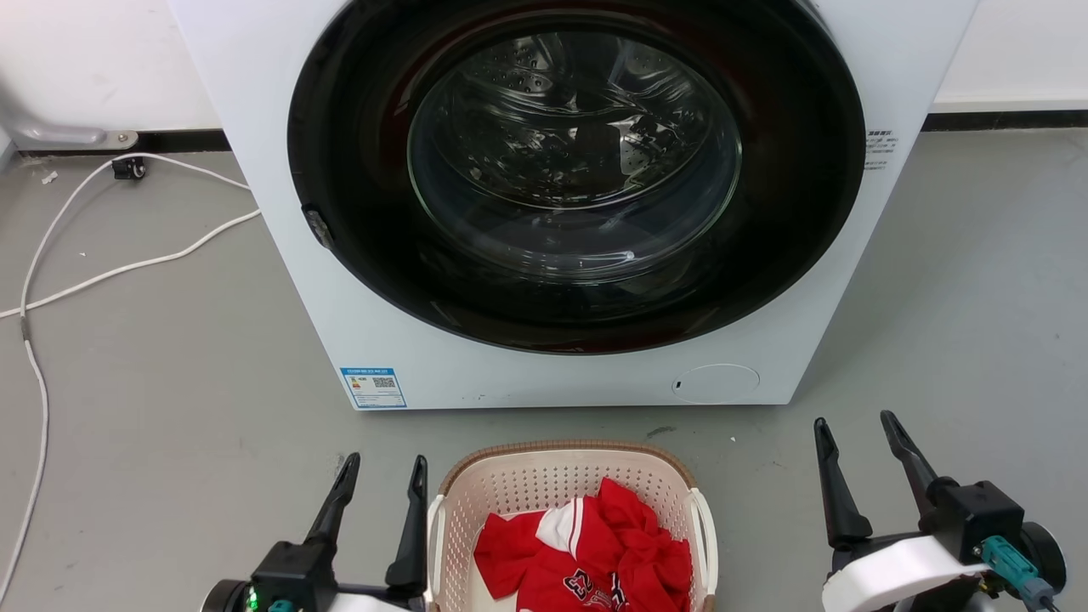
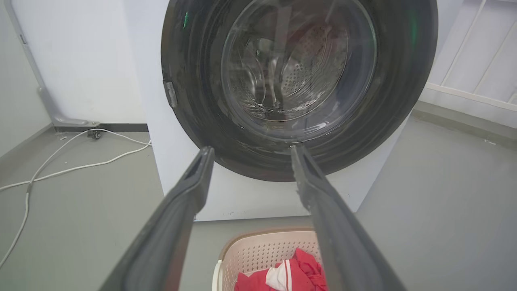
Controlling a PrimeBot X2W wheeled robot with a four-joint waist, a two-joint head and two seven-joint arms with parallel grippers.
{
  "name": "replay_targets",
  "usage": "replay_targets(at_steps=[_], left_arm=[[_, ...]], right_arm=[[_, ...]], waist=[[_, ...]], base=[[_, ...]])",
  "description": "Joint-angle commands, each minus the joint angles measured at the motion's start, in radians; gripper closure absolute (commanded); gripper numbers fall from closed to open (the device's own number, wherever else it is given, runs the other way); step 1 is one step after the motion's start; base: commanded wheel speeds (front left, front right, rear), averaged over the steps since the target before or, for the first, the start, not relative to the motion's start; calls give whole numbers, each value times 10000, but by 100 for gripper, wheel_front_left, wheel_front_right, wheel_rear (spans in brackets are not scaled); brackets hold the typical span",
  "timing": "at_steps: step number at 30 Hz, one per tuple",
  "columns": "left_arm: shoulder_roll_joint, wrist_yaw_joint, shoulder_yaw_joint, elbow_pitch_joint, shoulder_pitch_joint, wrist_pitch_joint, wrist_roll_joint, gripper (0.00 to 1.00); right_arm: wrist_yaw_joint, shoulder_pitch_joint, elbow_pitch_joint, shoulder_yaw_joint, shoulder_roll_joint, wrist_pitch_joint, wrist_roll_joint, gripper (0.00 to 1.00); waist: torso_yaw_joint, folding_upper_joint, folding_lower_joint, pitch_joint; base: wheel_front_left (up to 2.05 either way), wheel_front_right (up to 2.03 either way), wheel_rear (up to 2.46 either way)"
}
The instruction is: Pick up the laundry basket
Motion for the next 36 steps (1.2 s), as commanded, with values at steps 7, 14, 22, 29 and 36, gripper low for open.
replay_targets(at_steps=[7, 14, 22, 29, 36], left_arm=[[-265, -589, 491, 445, 110, -174, 446, 0], [-320, -740, 654, 555, 122, -162, 611, 0], [-329, -808, 686, 639, 70, -154, 209, 0], [-329, -730, 785, 999, -381, -152, 151, 0], [-326, -839, 1160, 1977, -1875, -152, -34, 0]], right_arm=[[-6, -121, 211, 82, -23, -147, -163, 0], [-6, -160, 282, 119, -23, -147, -86, 0], [-6, -171, 358, 65, -23, -147, 288, 0], [-6, -663, 805, 67, -21, -108, 302, 0], [-6, -1990, 1476, 19, -20, 482, -164, 0]], waist=[[12, 0, 0, -22], [9, 0, 0, -48], [32, 0, 0, -13], [-50, 0, 0, 798], [-102, 0, 0, 2767]], base=[[0, 0, 0], [0, 0, 0], [0, 0, 0], [0, 0, 0], [0, 0, 0]])
